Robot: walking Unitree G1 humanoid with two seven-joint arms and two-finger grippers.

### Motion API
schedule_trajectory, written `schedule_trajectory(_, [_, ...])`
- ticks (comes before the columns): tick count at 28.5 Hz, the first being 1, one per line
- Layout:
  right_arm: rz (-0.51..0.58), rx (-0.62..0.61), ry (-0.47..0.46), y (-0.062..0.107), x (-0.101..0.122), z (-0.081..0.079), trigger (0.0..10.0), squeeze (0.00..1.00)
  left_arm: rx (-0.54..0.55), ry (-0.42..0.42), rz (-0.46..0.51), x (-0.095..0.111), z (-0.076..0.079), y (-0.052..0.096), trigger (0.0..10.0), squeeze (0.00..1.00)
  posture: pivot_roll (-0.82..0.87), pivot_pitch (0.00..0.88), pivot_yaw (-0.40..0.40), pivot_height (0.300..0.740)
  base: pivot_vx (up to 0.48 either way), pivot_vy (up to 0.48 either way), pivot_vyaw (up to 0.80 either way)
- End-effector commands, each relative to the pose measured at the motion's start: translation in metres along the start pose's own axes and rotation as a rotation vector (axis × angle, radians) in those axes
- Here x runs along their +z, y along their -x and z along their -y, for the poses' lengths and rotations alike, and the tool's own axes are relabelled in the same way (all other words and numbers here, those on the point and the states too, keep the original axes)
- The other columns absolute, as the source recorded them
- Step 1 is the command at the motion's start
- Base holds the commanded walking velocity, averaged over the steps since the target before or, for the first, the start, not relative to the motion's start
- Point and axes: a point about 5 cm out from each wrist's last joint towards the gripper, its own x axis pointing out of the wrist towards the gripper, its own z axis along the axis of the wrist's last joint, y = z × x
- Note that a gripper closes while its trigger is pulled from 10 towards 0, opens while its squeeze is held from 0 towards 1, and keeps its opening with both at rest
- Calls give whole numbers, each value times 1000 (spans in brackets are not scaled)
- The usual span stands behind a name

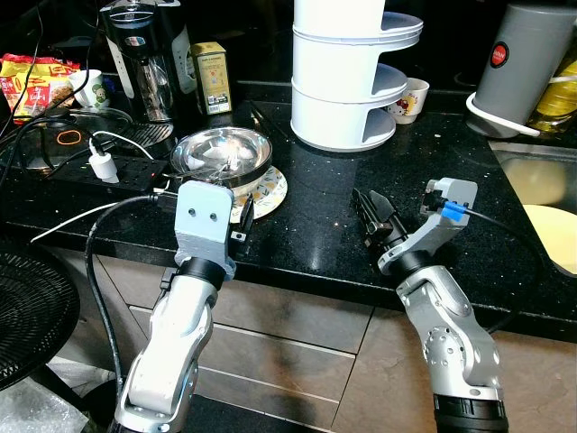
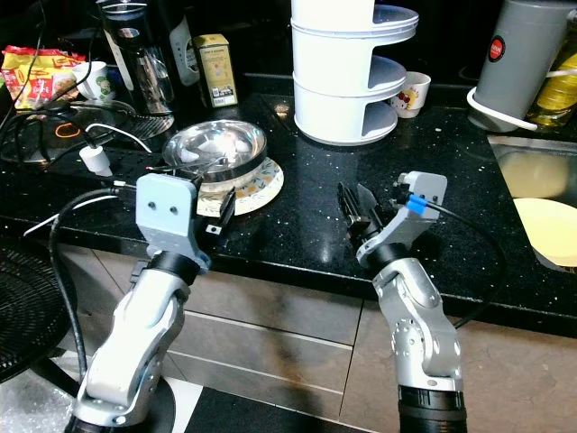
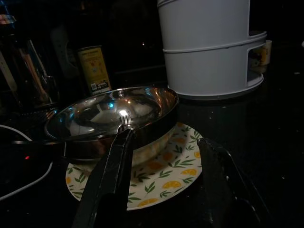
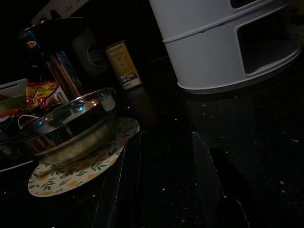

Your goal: Kitchen organization

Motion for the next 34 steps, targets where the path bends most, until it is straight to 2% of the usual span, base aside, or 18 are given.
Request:
schedule_trajectory(1, [-10, 4, -8, 1, -1, -2, 10000, 0, 1, -15, -19, -2, -1, -1, 10000, 0, -5, 0, 14, 740, -274, 0, 0])
schedule_trajectory(10, [-26, 24, 4, 2, -5, -5, 10000, 0, -4, -12, -36, -6, 2, 0, 10000, 0, 1, 0, 1, 740, -274, 0, 0])
schedule_trajectory(24, [-37, 32, 20, 5, -9, -5, 10000, 0, -40, 0, -110, -24, 10, 15, 10000, 0, -10, 0, 0, 740, -296, 0, 0])
schedule_trajectory(34, [-49, 35, 35, 7, -11, -4, 10000, 0, -46, 6, -123, -28, 12, 18, 10000, 0, -19, 0, 0, 740, -302, 0, 0])
